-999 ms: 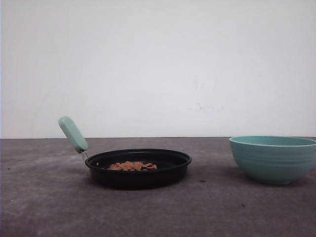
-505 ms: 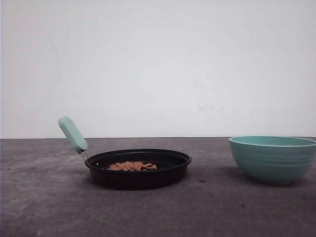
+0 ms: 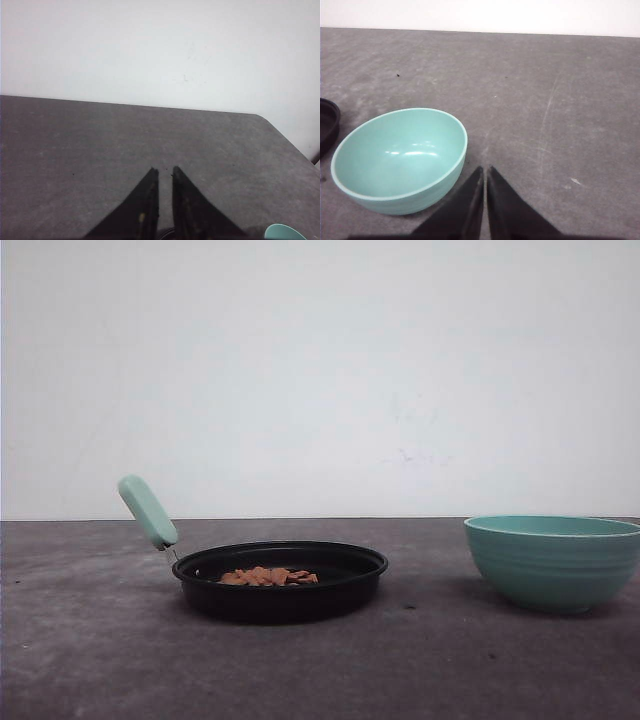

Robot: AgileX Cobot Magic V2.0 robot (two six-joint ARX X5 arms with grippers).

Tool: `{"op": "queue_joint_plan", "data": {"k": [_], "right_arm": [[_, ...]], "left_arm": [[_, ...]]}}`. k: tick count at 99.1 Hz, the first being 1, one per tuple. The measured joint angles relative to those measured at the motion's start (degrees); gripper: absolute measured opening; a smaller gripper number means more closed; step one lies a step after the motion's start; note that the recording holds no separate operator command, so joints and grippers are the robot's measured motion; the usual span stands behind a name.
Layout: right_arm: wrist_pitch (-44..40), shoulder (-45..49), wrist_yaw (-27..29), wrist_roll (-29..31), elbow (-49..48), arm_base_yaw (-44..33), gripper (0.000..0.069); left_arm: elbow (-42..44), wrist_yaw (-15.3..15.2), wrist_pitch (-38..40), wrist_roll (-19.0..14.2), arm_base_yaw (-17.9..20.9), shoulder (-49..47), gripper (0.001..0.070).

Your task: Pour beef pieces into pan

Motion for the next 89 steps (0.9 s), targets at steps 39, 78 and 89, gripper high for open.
{"op": "queue_joint_plan", "data": {"k": [39, 78, 89], "right_arm": [[0.0, 0.0, -0.02, -0.15, 0.0, 0.0, 0.0011], [0.0, 0.0, -0.02, -0.17, 0.0, 0.0, 0.0011], [0.0, 0.0, -0.02, -0.2, 0.0, 0.0, 0.0011]], "left_arm": [[0.0, 0.0, -0.02, 0.0, 0.0, 0.0, 0.0024], [-4.15, -1.16, -7.96, 8.57, 5.18, -13.2, 0.0024], [-14.27, -1.18, -7.39, 11.45, 9.38, -21.33, 0.0024]]}}
